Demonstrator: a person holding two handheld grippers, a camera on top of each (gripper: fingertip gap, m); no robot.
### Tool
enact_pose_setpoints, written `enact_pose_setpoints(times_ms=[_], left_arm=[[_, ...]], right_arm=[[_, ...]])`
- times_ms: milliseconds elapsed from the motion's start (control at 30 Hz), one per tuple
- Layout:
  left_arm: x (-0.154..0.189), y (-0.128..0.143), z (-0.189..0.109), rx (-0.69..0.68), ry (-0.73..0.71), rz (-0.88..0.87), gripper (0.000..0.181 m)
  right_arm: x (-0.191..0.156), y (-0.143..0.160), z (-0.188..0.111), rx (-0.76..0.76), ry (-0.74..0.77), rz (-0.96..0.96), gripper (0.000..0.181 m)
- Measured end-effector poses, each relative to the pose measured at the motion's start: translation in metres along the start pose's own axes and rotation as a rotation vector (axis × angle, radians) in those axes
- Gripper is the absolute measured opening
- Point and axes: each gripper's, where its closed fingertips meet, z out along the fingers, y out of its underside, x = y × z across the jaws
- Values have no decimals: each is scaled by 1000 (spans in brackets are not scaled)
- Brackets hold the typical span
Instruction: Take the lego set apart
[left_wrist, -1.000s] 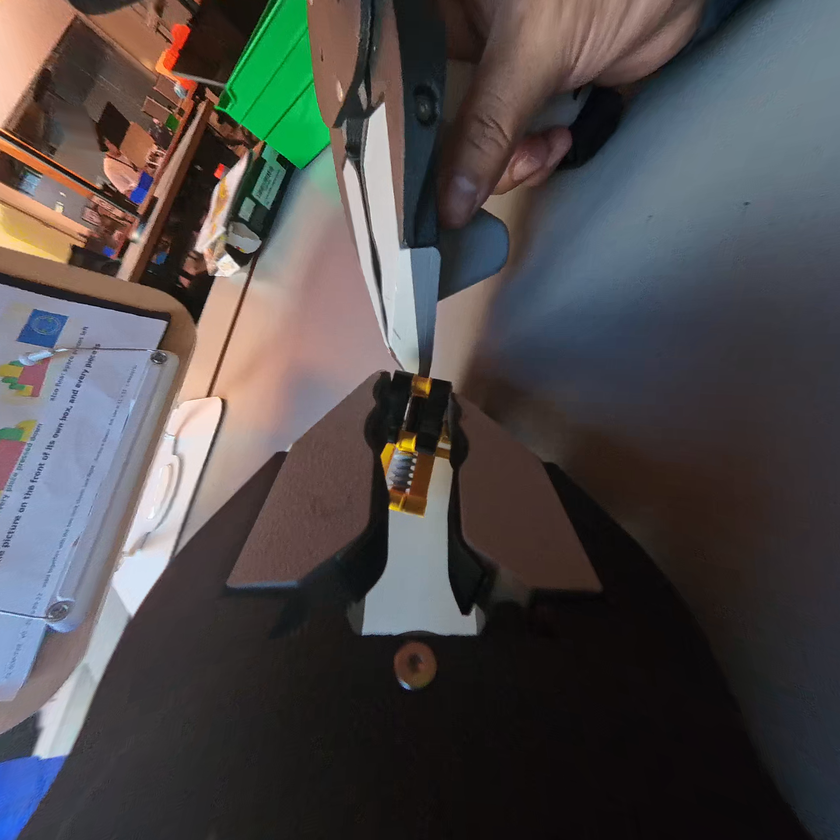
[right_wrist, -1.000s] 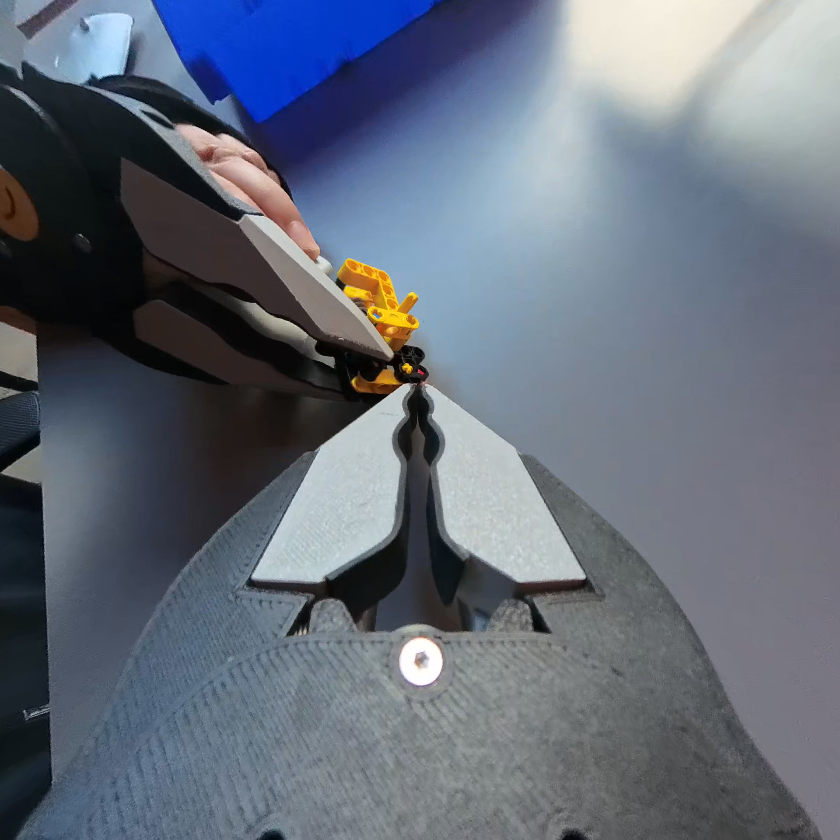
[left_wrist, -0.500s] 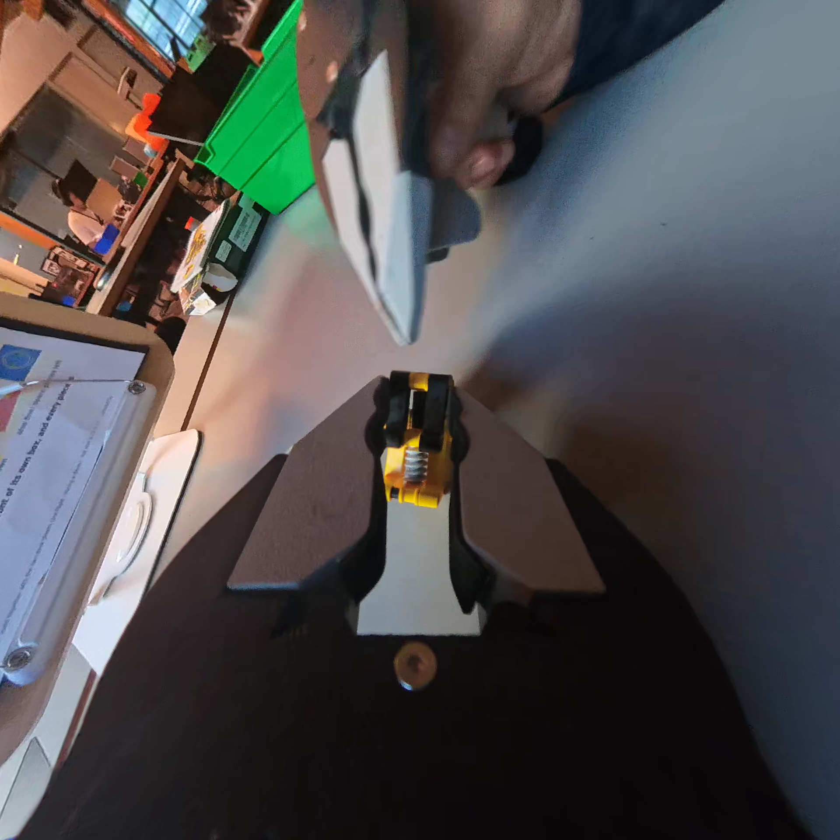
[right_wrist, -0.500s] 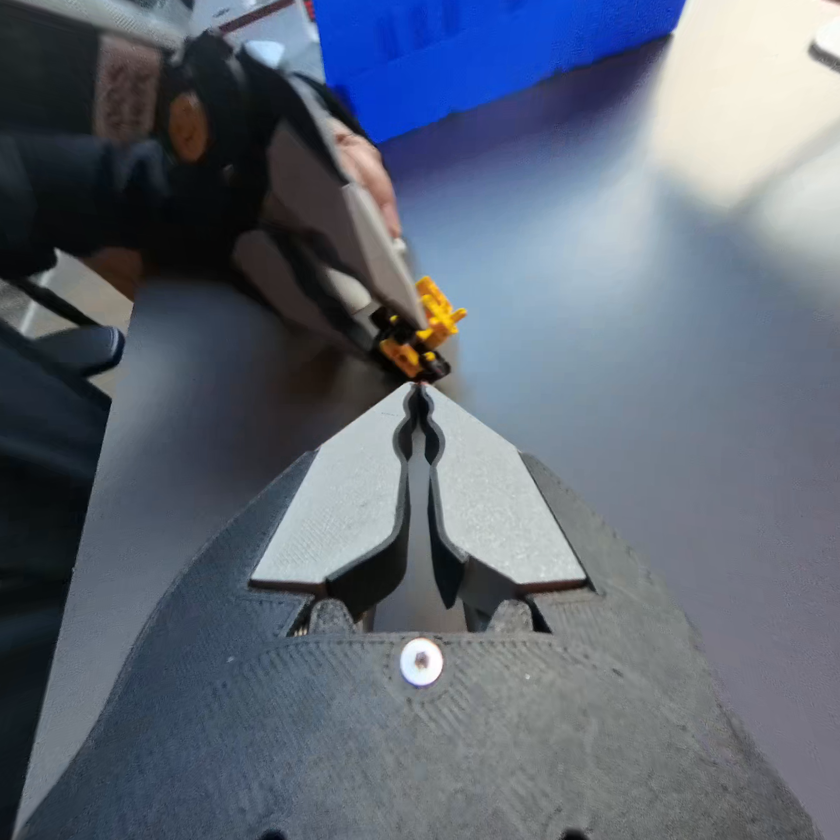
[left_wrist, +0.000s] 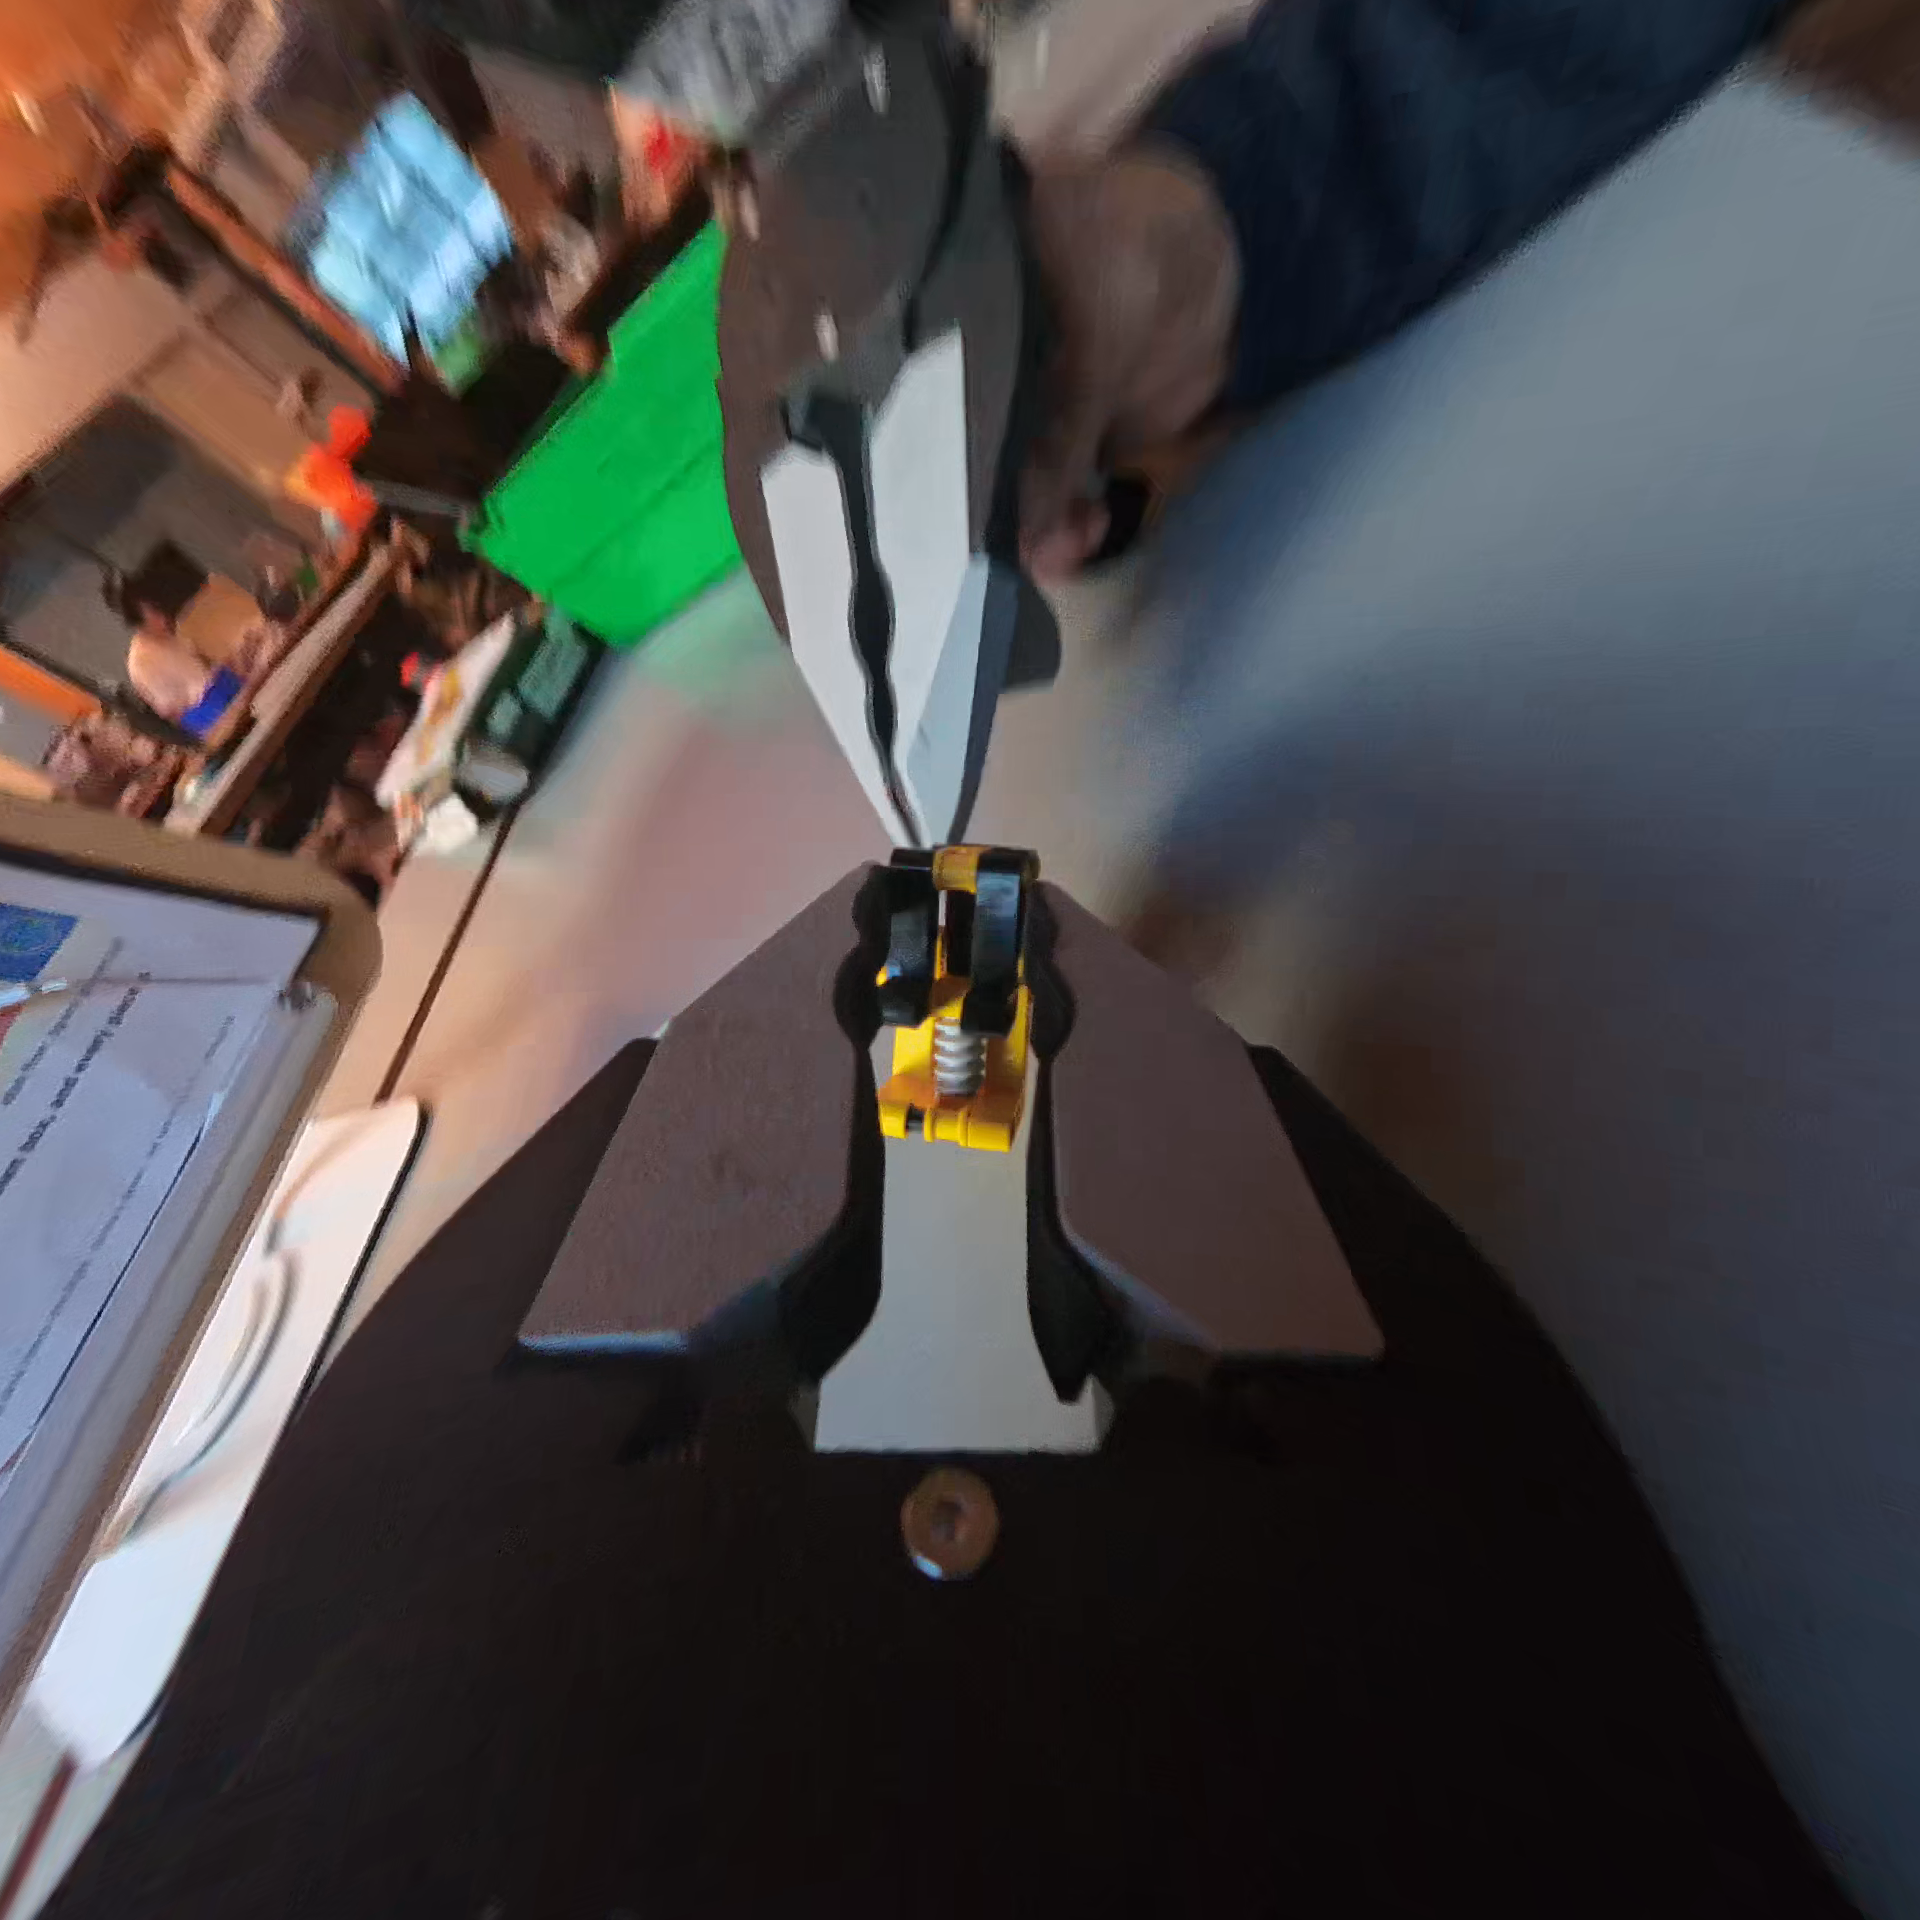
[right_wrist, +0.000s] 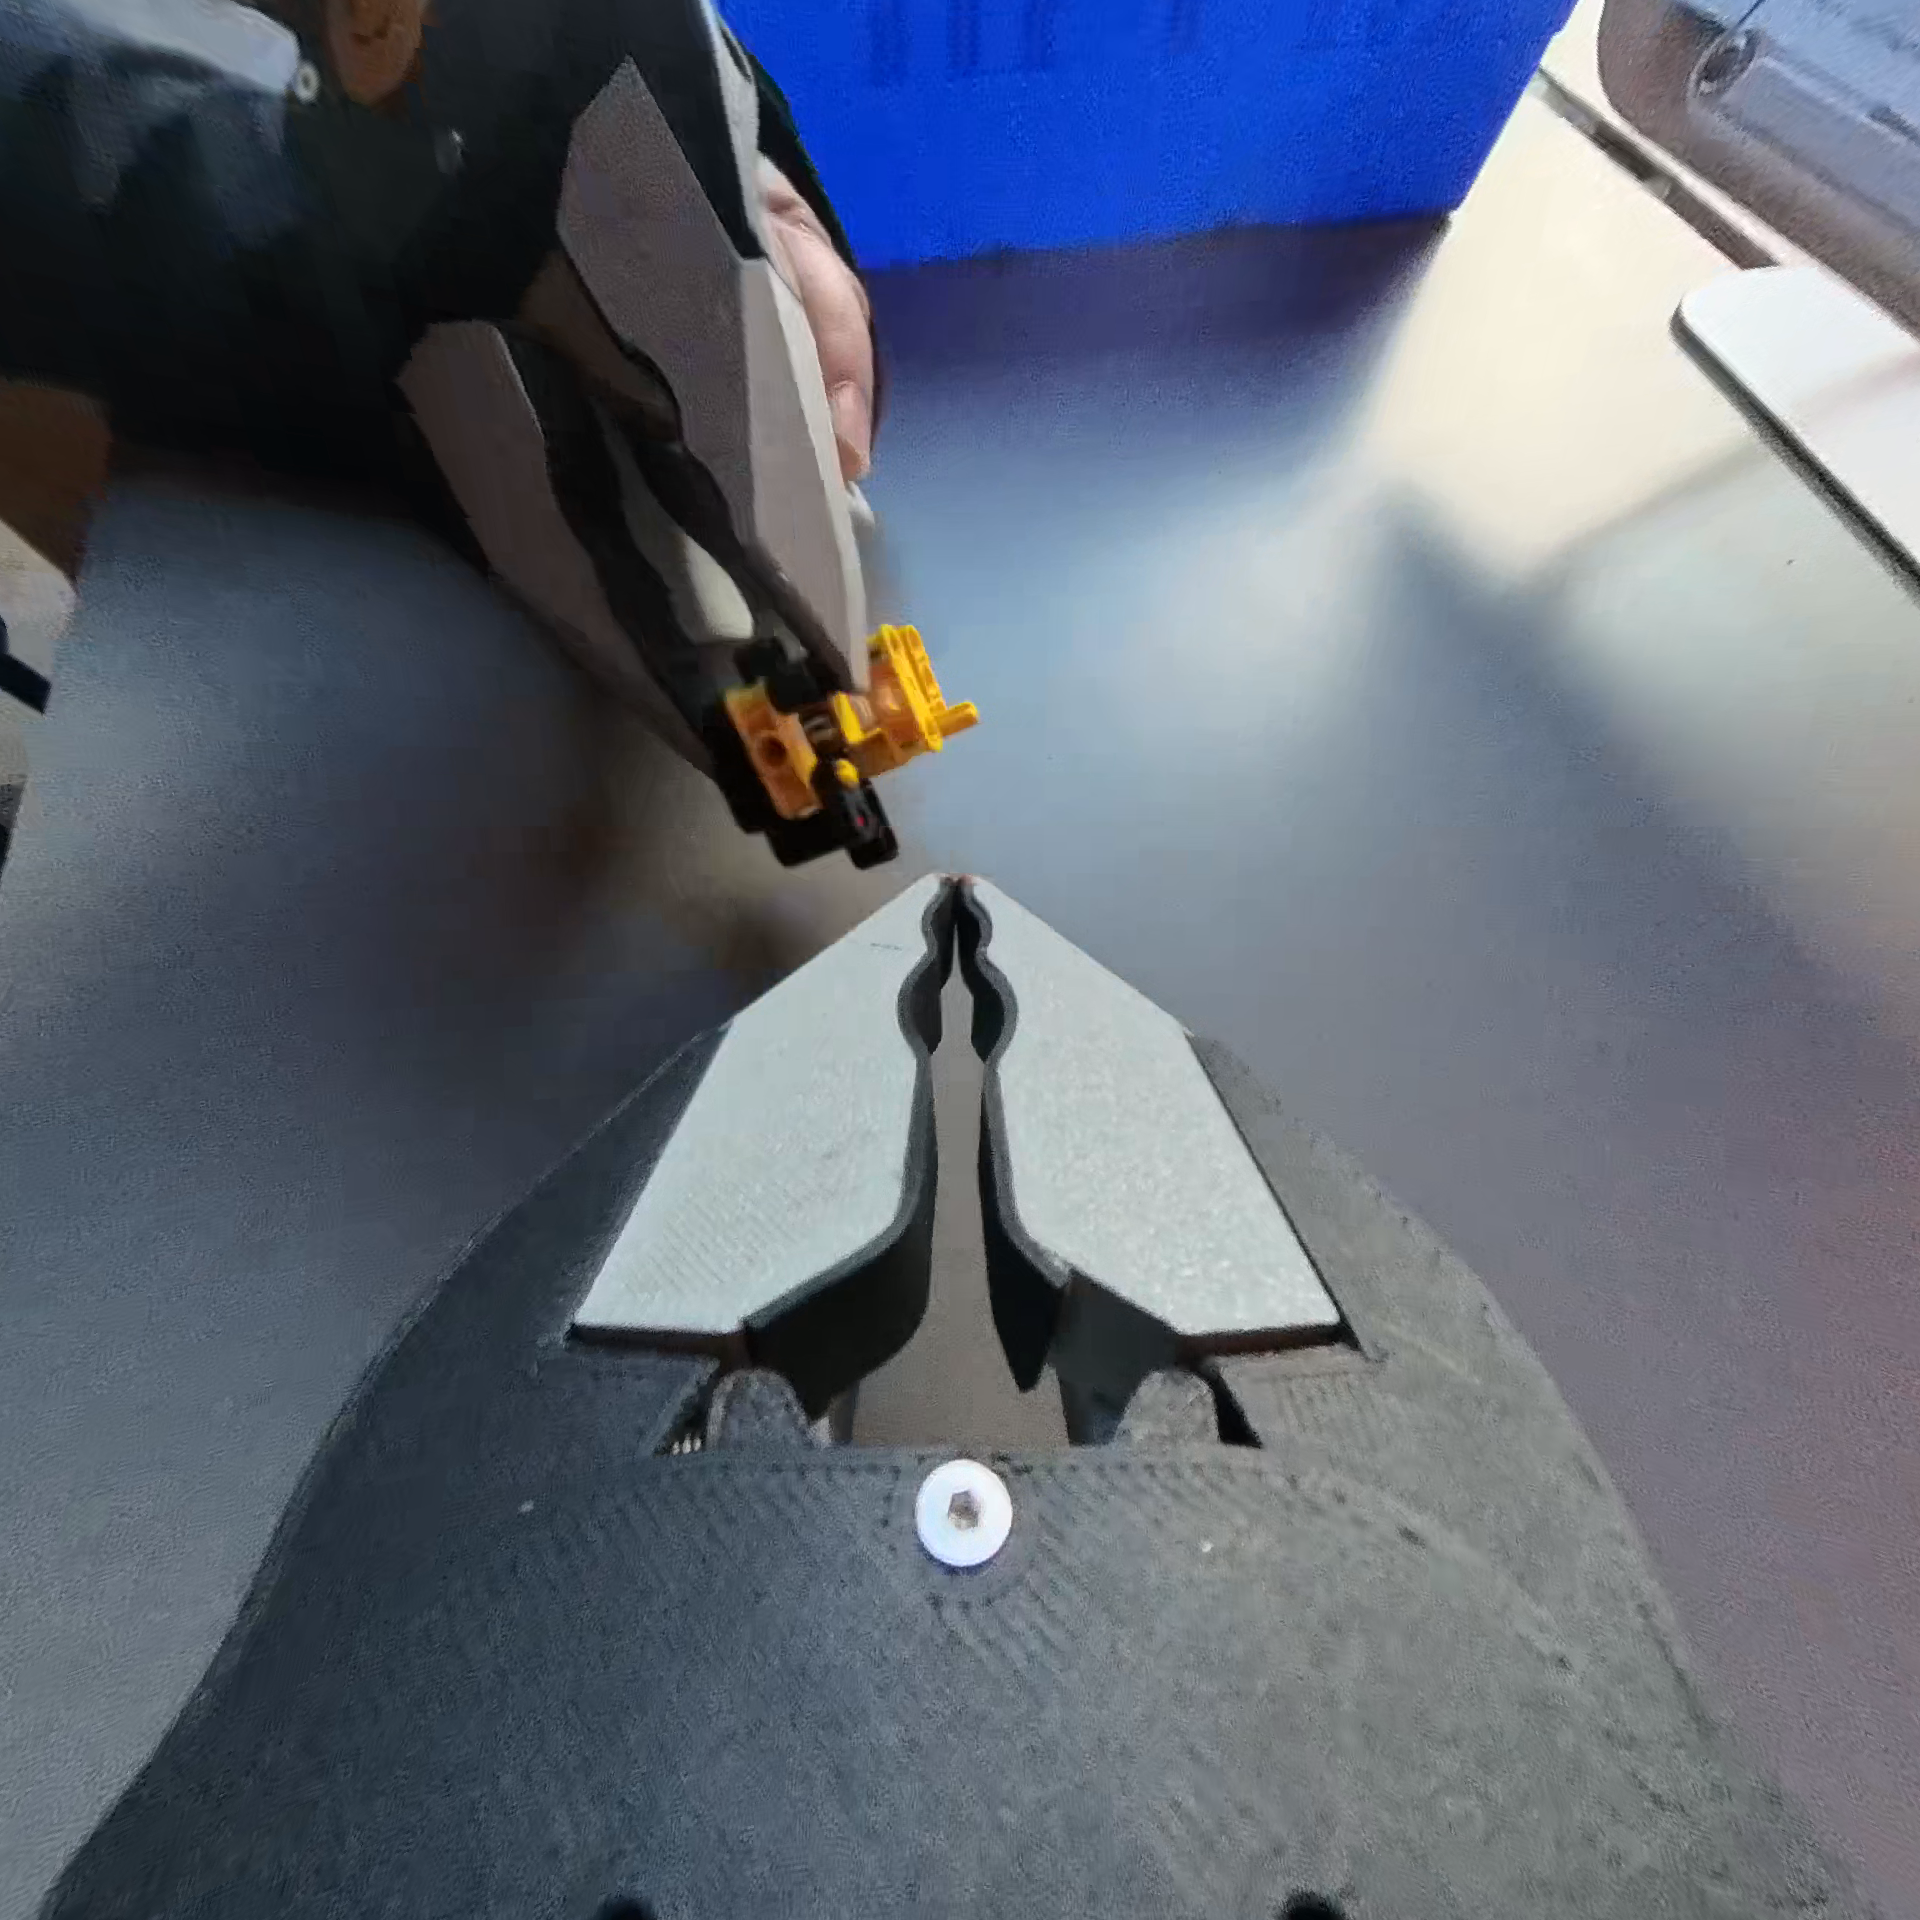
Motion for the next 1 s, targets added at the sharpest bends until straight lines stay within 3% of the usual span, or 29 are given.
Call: enact_pose_setpoints(times_ms=[133,300,400,433,467,500,533,700,767,833,1000], left_arm=[[-4,-43,-30,341,97,-172,23],[14,-50,-33,373,158,-36,23],[26,-51,-25,315,151,85,23],[29,-51,-23,296,144,119,23],[29,-51,-20,278,122,150,23],[27,-50,-18,253,91,182,23],[26,-48,-16,225,68,213,23],[20,-41,-12,167,17,210,23],[15,-42,-13,173,-3,185,23],[14,-44,-14,184,8,149,23],[4,-36,-12,161,19,-41,23]], right_arm=[[-17,-25,-9,130,-99,30,0],[-49,-41,-29,245,-457,203,0],[-55,-51,-44,312,-654,359,0],[-53,-50,-44,315,-662,371,0],[-49,-47,-42,302,-629,370,16],[-41,-43,-35,275,-565,385,46],[-39,-40,-33,255,-545,386,53],[-40,-32,-27,203,-537,380,50],[-53,-29,-27,175,-615,361,39],[-56,-27,-21,168,-588,311,26],[-51,-21,-15,140,-453,162,36]])
